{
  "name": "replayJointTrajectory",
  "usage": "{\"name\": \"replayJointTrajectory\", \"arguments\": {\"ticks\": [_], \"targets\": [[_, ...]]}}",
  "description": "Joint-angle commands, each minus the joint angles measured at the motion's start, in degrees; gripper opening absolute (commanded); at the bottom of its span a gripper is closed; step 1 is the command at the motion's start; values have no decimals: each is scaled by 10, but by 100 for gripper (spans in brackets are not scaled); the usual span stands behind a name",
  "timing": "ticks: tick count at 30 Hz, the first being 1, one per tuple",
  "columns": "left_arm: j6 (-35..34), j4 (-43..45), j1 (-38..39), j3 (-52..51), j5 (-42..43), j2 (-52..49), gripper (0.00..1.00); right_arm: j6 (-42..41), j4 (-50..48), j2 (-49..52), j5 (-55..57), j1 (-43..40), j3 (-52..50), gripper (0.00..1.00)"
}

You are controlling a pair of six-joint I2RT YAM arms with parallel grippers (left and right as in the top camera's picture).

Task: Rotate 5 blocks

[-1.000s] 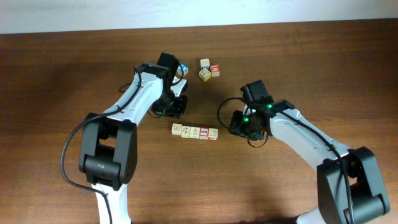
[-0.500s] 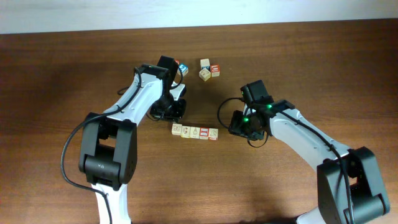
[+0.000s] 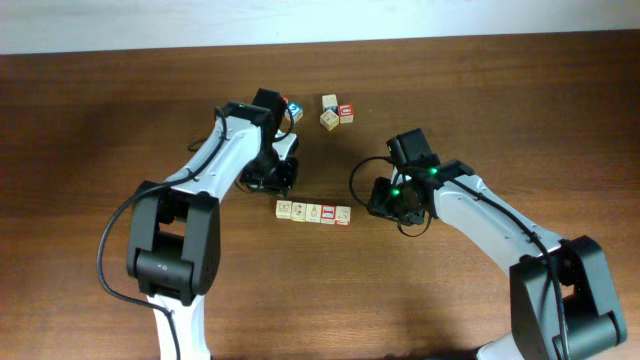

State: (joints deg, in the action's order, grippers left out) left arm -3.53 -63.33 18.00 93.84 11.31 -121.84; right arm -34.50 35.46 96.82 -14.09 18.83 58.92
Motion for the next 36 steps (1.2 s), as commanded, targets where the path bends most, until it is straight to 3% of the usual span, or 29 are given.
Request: {"name": "replayJointTrajectory", "arguments": {"ticks": [1,2,4,7,8,12,14,21,36], "targets": [[-3,-45,-36,87,-20,-3,17,-3,-2,3,-3,-1,-2,42],[-3,-73,-50,114,-32,-3,17,-3,-2,3,-6,-1,-2,43],[-1,-113,-78,123,-39,-3,3,-4,-2,3,-7,-1,-3,38],[1,-137,-114,97,-52,-3,0,-35,-2,5,-7,-1,-3,9],[2,-122,-117,77,-52,-3,0,-45,-2,11,-7,0,-3,4],[12,-64,-118,5,-48,-3,0,-54,-10,38,-38,-1,-2,4],[54,-49,-118,-21,-7,-3,0,-64,-22,43,-59,3,-2,4],[57,-35,-118,-30,-1,-3,0,-80,-53,75,-95,18,-2,4],[112,20,-109,-106,181,-3,0,-80,-76,85,-110,23,-2,4]]}}
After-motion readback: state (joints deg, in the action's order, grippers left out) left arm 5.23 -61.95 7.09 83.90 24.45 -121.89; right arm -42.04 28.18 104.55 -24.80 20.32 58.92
